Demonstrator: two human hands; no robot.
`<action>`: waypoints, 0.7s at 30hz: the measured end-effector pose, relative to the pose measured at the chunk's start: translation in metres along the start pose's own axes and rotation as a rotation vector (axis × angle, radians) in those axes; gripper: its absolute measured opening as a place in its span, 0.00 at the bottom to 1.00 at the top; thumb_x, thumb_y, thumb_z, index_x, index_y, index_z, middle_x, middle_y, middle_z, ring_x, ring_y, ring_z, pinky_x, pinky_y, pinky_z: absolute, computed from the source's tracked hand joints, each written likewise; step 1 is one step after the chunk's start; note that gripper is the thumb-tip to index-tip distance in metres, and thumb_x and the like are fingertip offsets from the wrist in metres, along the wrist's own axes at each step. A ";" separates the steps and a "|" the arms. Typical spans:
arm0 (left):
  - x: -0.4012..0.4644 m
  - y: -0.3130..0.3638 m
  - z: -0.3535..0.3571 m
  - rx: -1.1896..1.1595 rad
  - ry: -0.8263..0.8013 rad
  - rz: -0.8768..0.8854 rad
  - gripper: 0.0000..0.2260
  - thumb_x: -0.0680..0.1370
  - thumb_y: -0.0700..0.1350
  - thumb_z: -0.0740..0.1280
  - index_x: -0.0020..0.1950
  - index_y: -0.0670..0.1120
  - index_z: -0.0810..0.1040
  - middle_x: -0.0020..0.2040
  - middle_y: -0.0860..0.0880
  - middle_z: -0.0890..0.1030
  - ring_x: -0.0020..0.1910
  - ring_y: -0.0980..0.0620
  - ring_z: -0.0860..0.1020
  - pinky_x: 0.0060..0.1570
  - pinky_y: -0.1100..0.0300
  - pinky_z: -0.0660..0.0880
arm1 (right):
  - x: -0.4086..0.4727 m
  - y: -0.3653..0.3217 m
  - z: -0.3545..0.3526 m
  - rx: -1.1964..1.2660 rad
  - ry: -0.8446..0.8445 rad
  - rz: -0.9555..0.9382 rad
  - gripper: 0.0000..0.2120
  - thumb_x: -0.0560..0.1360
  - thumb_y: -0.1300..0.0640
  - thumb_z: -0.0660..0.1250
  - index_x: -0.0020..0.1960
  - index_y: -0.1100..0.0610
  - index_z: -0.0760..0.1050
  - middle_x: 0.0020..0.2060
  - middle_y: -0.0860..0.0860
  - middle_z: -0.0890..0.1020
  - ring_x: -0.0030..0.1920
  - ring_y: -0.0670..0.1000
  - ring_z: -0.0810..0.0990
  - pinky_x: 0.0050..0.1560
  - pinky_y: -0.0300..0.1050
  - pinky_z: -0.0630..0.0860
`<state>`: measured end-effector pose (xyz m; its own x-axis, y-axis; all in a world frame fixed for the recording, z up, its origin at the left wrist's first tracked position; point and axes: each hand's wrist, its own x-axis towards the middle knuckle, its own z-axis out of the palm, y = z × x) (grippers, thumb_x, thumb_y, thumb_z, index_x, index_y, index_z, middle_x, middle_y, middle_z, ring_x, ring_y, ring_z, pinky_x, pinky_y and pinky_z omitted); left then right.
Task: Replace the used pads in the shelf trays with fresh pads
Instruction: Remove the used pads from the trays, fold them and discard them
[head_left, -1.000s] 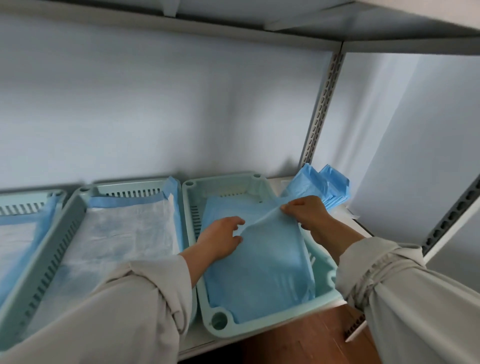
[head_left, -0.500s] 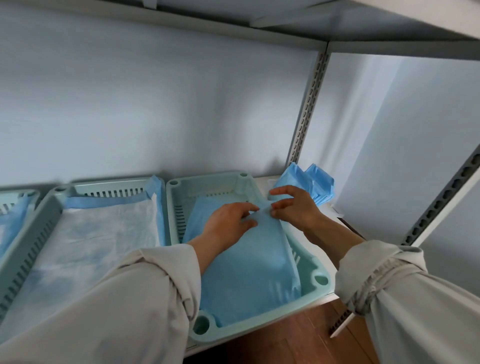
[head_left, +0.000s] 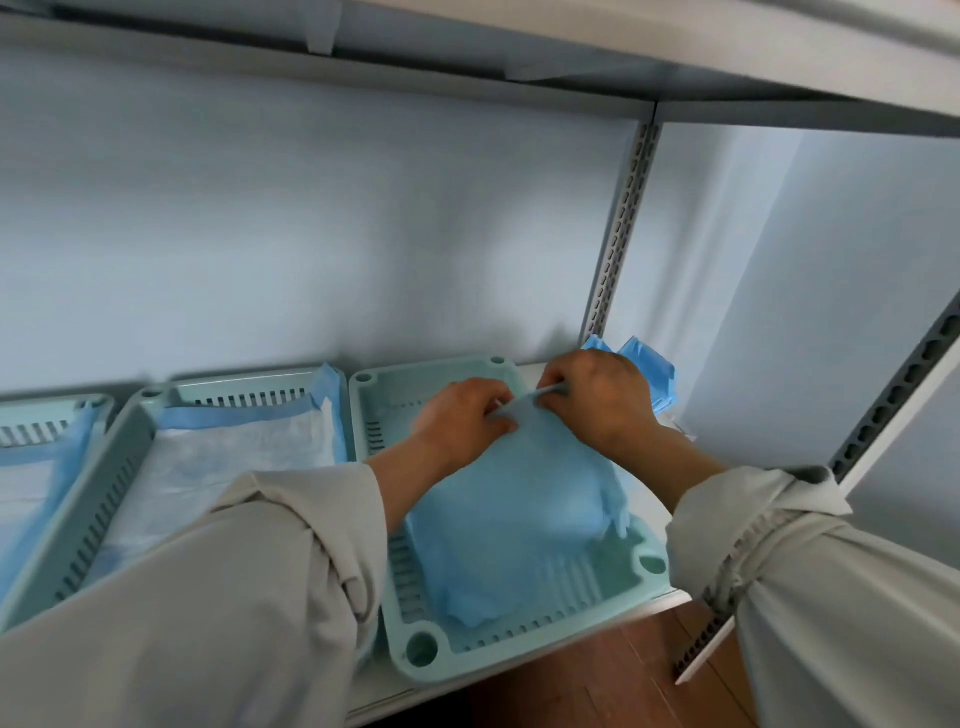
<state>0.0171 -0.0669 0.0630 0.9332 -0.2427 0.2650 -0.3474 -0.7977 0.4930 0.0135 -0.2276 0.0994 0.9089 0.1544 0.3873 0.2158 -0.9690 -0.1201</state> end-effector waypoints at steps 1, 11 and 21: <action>-0.003 -0.008 -0.001 0.041 -0.067 -0.029 0.07 0.75 0.47 0.68 0.49 0.45 0.79 0.46 0.48 0.79 0.50 0.46 0.78 0.44 0.59 0.69 | -0.001 0.000 -0.004 0.044 0.034 0.036 0.06 0.74 0.49 0.67 0.48 0.48 0.80 0.49 0.51 0.83 0.53 0.54 0.79 0.49 0.45 0.72; -0.031 -0.053 -0.016 0.362 -0.280 -0.239 0.11 0.80 0.50 0.60 0.54 0.45 0.77 0.56 0.46 0.78 0.56 0.45 0.77 0.51 0.55 0.72 | -0.005 0.015 -0.024 0.067 0.001 0.227 0.08 0.76 0.52 0.65 0.53 0.50 0.79 0.54 0.50 0.80 0.56 0.54 0.77 0.46 0.42 0.68; -0.028 -0.046 -0.023 -0.080 -0.093 -0.359 0.10 0.77 0.37 0.64 0.51 0.44 0.84 0.44 0.47 0.81 0.43 0.48 0.78 0.42 0.60 0.74 | -0.021 0.002 -0.005 -0.159 -0.244 0.179 0.14 0.77 0.56 0.60 0.62 0.48 0.73 0.59 0.52 0.78 0.60 0.55 0.77 0.55 0.46 0.71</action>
<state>0.0051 -0.0108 0.0522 0.9999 -0.0071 -0.0109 0.0010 -0.7964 0.6048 -0.0073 -0.2336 0.0957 0.9901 0.0023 0.1406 0.0043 -0.9999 -0.0144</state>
